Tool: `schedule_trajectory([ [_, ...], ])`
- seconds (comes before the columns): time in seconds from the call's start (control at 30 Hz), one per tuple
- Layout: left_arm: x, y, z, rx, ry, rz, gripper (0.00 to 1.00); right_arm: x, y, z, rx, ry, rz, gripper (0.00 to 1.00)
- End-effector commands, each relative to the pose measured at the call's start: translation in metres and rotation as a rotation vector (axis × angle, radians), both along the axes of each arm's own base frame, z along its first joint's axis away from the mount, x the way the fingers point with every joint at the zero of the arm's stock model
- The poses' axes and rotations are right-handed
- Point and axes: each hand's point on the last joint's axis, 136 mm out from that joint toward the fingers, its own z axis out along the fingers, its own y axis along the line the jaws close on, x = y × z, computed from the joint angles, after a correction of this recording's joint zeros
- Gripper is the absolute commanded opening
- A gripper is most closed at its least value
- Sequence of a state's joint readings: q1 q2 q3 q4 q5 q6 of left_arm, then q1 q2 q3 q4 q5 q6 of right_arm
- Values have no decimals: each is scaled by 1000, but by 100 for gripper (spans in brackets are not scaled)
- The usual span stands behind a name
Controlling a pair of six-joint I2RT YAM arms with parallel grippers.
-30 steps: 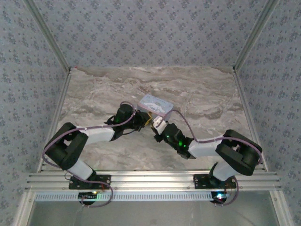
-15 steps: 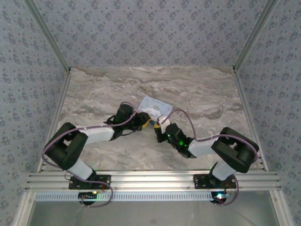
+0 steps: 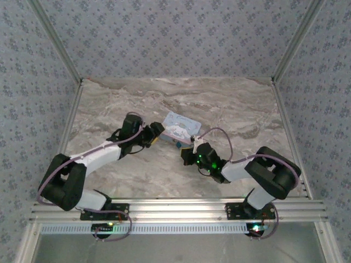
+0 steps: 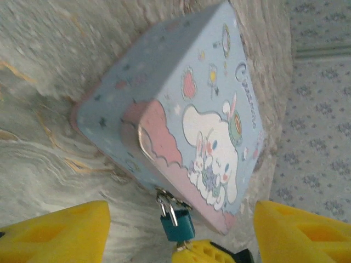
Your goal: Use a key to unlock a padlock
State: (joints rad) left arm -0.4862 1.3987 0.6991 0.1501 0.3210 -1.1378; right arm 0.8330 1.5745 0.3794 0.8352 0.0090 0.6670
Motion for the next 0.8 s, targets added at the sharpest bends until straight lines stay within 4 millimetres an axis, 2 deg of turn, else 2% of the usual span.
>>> schedule_trajectory([
  [0.0,9,11,5,66,-33,-31,71,0,10,2,156,124,-33,0],
  [0.2,34,9,3,139,-70,-116,73,2,11,-11,246,229,-74,0],
  [0.37,51,-12,-1,145,-89,-240,74,2,9,-17,243,256,-83,0],
  [0.63,59,-30,-22,140,-66,-332,73,1,4,-21,217,268,-88,0],
  [0.77,55,-31,-38,152,-27,-338,65,0,0,-22,204,267,-92,15],
])
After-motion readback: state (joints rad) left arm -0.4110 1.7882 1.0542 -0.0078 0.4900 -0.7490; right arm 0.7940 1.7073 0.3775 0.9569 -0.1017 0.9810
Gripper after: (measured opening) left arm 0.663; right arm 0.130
